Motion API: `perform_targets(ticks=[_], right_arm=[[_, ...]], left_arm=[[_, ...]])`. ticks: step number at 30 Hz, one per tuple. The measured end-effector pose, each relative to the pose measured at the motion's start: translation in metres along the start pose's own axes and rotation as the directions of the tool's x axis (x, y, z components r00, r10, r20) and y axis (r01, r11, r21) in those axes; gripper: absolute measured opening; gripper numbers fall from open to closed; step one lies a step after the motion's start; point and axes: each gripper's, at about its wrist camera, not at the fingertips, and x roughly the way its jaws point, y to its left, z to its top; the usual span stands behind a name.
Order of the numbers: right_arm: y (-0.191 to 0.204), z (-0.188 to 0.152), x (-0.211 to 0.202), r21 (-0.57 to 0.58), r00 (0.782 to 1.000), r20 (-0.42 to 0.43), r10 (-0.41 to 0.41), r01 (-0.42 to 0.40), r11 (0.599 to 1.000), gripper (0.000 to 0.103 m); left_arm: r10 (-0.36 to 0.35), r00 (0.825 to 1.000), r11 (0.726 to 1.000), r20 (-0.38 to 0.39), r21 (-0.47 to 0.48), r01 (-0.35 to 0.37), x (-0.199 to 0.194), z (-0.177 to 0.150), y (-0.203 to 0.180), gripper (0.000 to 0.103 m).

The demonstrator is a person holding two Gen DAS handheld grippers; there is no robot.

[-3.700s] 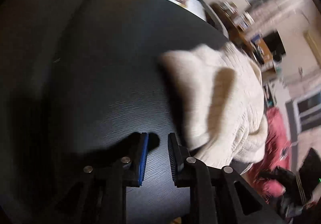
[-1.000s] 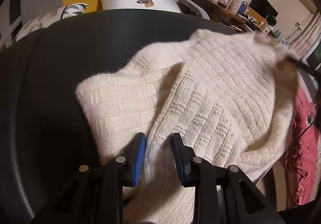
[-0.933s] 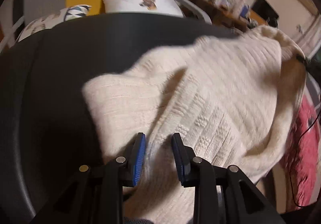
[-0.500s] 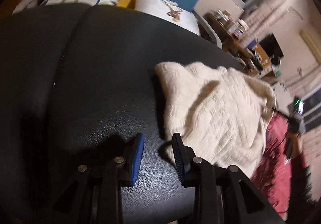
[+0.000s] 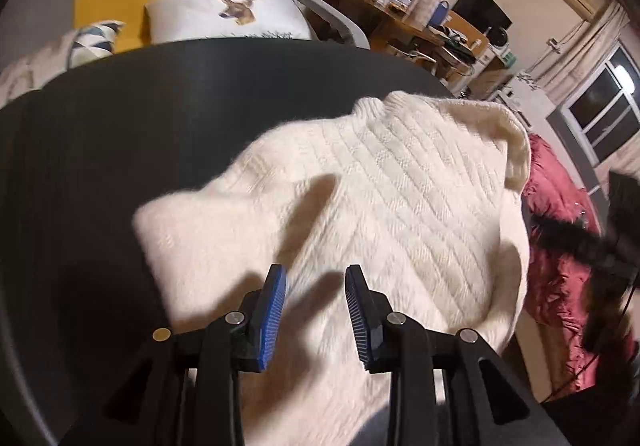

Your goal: Fold clothes

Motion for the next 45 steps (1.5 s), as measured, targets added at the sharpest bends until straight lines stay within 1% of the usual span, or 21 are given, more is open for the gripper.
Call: perform_targets(ticks=[4, 5, 6, 7, 10, 12, 14, 15, 17, 19, 20, 23, 25, 28, 31, 35, 36, 38, 41, 43, 45], right_arm=[[0.015, -0.013, 0.033, 0.010, 0.998, -0.055, 0.030, -0.029, 1.000, 0.069], [0.015, -0.014, 0.039, 0.020, 0.998, -0.060, 0.029, -0.028, 0.999, 0.069], [0.015, -0.015, 0.045, 0.031, 0.998, -0.065, 0.028, -0.026, 0.999, 0.069], [0.015, -0.016, 0.050, 0.041, 0.997, -0.069, 0.027, -0.025, 0.999, 0.069], [0.015, -0.019, 0.067, 0.072, 0.996, -0.083, 0.026, -0.020, 0.997, 0.069], [0.015, -0.021, 0.078, 0.093, 0.995, -0.092, 0.025, -0.016, 0.996, 0.071], [0.019, -0.022, 0.083, 0.083, 0.996, -0.086, 0.031, -0.024, 0.996, 0.082], [0.025, -0.023, 0.086, 0.062, 0.996, -0.086, 0.016, -0.011, 0.998, 0.086], [0.037, -0.025, 0.090, 0.011, 0.996, -0.090, -0.023, 0.024, 1.000, 0.092], [0.050, -0.029, 0.096, -0.052, 0.993, -0.097, -0.074, 0.069, 0.996, 0.102], [0.058, -0.031, 0.100, -0.088, 0.990, -0.099, -0.103, 0.095, 0.992, 0.103], [0.080, -0.039, 0.110, -0.209, 0.970, -0.093, -0.224, 0.201, 0.957, 0.103], [0.079, -0.041, 0.109, -0.182, 0.974, -0.076, -0.214, 0.197, 0.963, 0.103], [0.072, -0.038, 0.104, -0.123, 0.983, -0.090, -0.162, 0.151, 0.981, 0.103], [0.067, -0.025, 0.092, -0.055, 0.988, -0.116, -0.102, 0.096, 0.994, 0.102], [0.090, 0.010, 0.063, -0.112, 0.998, 0.000, -0.059, 0.058, 0.992, 0.101], [0.099, 0.018, 0.061, -0.148, 0.999, 0.016, -0.042, 0.044, 0.988, 0.101], [0.125, 0.032, 0.070, -0.262, 0.998, 0.012, -0.059, 0.060, 0.963, 0.101], [0.156, 0.042, 0.110, -0.406, 0.988, -0.046, -0.146, 0.115, 0.907, 0.098], [0.165, 0.048, 0.143, -0.439, 0.977, -0.095, -0.190, 0.130, 0.889, 0.087], [0.171, 0.052, 0.179, -0.457, 0.958, -0.143, -0.248, 0.158, 0.875, 0.084]], left_arm=[[-0.061, 0.993, 0.998, -0.097, -0.024, 0.059, 0.025, 0.001, 0.004, 0.028], [-0.074, 0.994, 0.997, -0.081, -0.030, 0.071, 0.021, -0.004, 0.006, 0.027], [-0.086, 0.994, 0.996, -0.061, -0.037, 0.084, 0.015, -0.010, 0.008, 0.011], [-0.098, 0.994, 0.994, -0.040, -0.043, 0.097, 0.010, -0.015, 0.009, 0.005], [-0.115, 0.985, 0.987, 0.125, -0.101, 0.128, -0.045, -0.037, 0.027, 0.003], [-0.046, 0.978, 0.987, 0.203, -0.142, 0.076, -0.086, -0.066, 0.044, 0.003], [0.028, 0.960, 0.982, 0.277, -0.188, 0.025, -0.127, -0.095, 0.060, 0.003], [0.105, 0.954, 0.977, 0.281, -0.207, -0.047, -0.143, -0.113, 0.071, 0.003], [0.207, 0.954, 0.960, 0.219, -0.233, -0.155, -0.150, -0.135, 0.093, 0.003], [0.229, 0.966, 0.941, 0.120, -0.280, -0.188, -0.145, -0.156, 0.115, 0.007], [0.227, 0.967, 0.930, 0.114, -0.321, -0.180, -0.147, -0.163, 0.125, 0.008], [0.232, 0.964, 0.894, 0.128, -0.418, -0.160, -0.158, -0.178, 0.147, 0.015], [0.241, 0.956, 0.895, 0.165, -0.419, -0.153, -0.170, -0.173, 0.153, 0.018], [0.260, 0.951, 0.906, 0.169, -0.384, -0.180, -0.175, -0.152, 0.154, 0.019], [0.249, 0.958, 0.936, 0.144, -0.289, -0.200, -0.162, -0.125, 0.137, 0.019], [0.275, 0.959, 0.954, 0.064, -0.142, -0.264, -0.118, -0.101, 0.111, 0.019], [0.264, 0.962, 0.959, 0.063, -0.119, -0.255, -0.111, -0.101, 0.105, 0.018], [0.246, 0.967, 0.969, 0.062, -0.052, -0.243, -0.093, -0.103, 0.086, 0.018], [0.297, 0.955, 0.955, 0.026, 0.019, -0.297, -0.070, -0.110, 0.070, 0.018], [0.315, 0.948, 0.948, 0.042, 0.026, -0.316, -0.064, -0.113, 0.070, 0.019], [0.340, 0.939, 0.940, 0.047, 0.015, -0.341, -0.064, -0.110, 0.073, 0.021]])
